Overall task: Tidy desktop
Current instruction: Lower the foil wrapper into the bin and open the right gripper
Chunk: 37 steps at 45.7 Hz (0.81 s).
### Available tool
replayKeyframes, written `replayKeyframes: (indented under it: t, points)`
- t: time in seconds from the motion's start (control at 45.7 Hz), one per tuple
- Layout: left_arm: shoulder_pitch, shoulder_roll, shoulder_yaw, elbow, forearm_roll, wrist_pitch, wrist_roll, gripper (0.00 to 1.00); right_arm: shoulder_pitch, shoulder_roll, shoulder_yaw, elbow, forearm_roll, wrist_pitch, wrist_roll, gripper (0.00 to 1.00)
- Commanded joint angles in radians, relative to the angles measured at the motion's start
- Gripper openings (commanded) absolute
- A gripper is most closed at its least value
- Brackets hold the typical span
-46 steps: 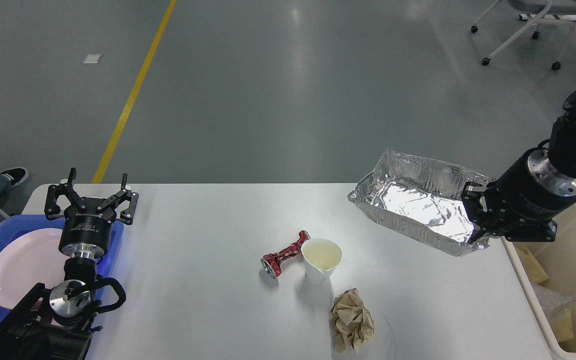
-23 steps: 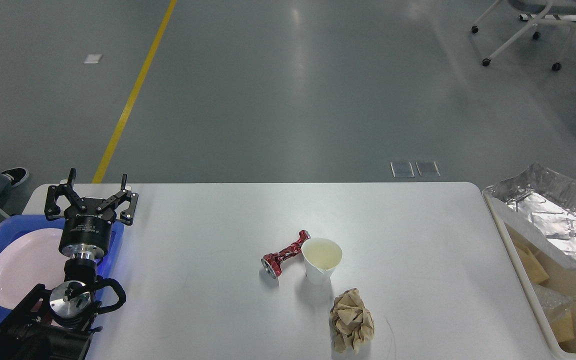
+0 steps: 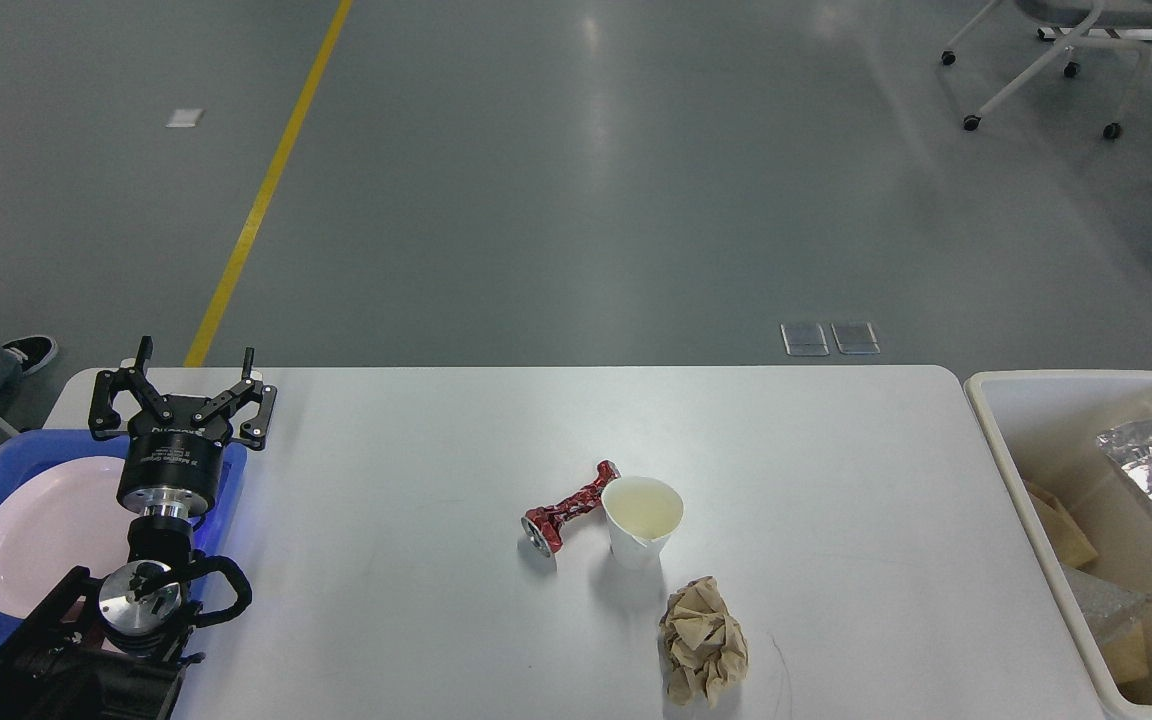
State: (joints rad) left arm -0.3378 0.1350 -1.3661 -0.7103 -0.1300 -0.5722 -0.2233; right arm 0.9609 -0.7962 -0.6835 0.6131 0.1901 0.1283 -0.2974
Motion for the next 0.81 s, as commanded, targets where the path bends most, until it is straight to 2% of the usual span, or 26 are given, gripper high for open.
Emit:
replayKeyframes:
  t: [0.0,0.109,0.263,0.394,0.766,0.788]
  points:
    - [0.0,0.0,-0.001,0.0,0.0,0.0,0.001,0.96,-0.152,0.1,0.065,-0.133,-0.001,-0.09,0.001,0.0]
    - [0.0,0.0,-0.001,0.0,0.0,0.0,0.001,0.96,-0.217,0.187,0.067,-0.236,0.0,-0.131,0.001,0.0]
    - [0.0,0.0,-0.001,0.0,0.0,0.0,0.001,0.96,-0.316,0.319,0.062,-0.363,0.0,-0.248,0.001,0.0]
    - [-0.001,0.0,-0.001,0.0,0.001,0.0,0.001,0.96,-0.367,0.405,0.056,-0.447,-0.001,-0.279,0.001,0.0]
    - [-0.001,0.0,-0.001,0.0,0.001,0.0,0.001,0.96,-0.375,0.419,0.056,-0.45,-0.006,-0.288,0.0,0.0]
    - [-0.001,0.0,-0.001,0.0,0.0,0.0,0.001,0.96,-0.375,0.419,0.056,-0.45,-0.006,-0.289,0.001,0.11]
